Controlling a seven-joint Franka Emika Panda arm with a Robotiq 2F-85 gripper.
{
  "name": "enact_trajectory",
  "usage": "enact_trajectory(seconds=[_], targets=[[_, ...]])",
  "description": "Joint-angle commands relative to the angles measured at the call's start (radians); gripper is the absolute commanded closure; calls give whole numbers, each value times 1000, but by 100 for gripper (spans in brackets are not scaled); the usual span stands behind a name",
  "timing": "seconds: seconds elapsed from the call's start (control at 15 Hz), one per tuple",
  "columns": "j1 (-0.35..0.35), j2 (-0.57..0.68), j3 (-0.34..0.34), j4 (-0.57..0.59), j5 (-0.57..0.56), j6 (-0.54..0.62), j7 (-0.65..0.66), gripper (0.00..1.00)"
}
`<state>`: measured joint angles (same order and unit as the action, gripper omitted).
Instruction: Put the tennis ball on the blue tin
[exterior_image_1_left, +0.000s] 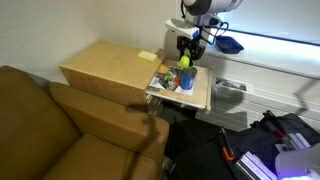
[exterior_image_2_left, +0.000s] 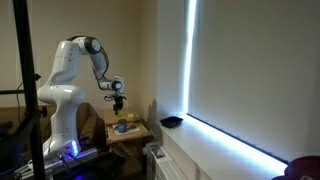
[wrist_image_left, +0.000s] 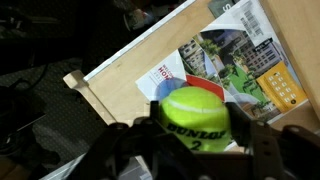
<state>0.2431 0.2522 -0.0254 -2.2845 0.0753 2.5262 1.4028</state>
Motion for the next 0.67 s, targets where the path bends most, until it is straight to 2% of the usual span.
enact_trajectory(seconds=[0.0,0.2,0.33,0.4,0.53,0.6], targets=[[-17,7,19,6,-22,-7,17,59],[-16,2,-12,-8,-85,6,98,59],[-23,2,7,0,-75,-3,87,59],[-25,2,5,0,-77,-3,89,34],[-25,2,8,0,-76,-3,89,34],[-25,2,10,0,-76,-3,89,59]])
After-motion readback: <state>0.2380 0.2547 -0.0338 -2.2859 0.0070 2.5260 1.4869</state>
